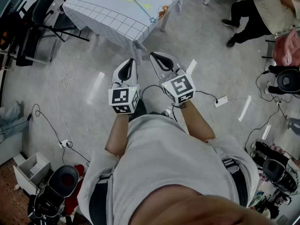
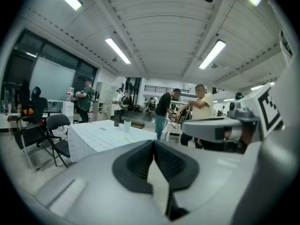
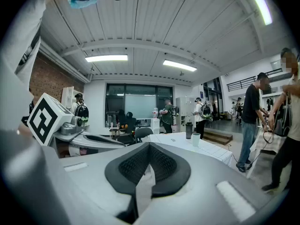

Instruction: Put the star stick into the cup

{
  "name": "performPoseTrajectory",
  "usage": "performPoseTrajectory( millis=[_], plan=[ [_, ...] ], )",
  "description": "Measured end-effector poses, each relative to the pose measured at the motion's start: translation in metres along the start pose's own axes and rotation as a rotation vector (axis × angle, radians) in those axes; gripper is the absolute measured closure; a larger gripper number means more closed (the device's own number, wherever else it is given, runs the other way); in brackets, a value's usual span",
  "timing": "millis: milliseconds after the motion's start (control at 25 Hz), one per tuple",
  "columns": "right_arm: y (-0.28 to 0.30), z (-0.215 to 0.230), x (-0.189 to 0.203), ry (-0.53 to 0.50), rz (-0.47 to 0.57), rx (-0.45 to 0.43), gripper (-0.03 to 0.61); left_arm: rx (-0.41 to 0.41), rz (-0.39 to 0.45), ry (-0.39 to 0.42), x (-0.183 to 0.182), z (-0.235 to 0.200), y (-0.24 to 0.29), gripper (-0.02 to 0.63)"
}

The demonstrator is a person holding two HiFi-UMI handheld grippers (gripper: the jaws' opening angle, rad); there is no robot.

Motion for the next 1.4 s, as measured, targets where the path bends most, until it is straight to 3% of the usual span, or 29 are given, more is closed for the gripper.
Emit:
performPoseTrajectory(
  millis=[360, 680, 960, 1240, 1400],
  plan=[
    [0.092, 0.015, -0.035, 0.055, -0.038, 0.090, 0.578, 0.143, -0.075, 0.141, -0.038, -0.086, 0.059, 0.611],
    [0.105, 0.060, -0.021, 0.132, -0.088, 0.188, 0.578, 0.236, -0.153, 0.190, -0.040, -0.089, 0.111, 0.611],
    [0.124, 0.133, -0.012, 0.147, -0.080, 0.147, 0.578, 0.201, -0.188, 0.227, -0.054, -0.081, 0.175, 0.611],
    [0.140, 0.246, -0.012, 0.124, -0.091, 0.033, 0.578, 0.136, -0.241, 0.109, -0.077, -0.058, 0.267, 0.611],
    [0.143, 0.312, -0.010, 0.141, -0.097, -0.024, 0.578, 0.089, -0.287, 0.103, -0.091, -0.036, 0.316, 0.611]
  ],
)
Point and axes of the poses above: the fingertips, and each gripper's own axes: y forward along the fingers, z to its right, x out of its underside, the point moved 5 cm from there along -y, backward along the fingers, and after that the axes turned 11 degrees about -z, right-handed, at the moved point
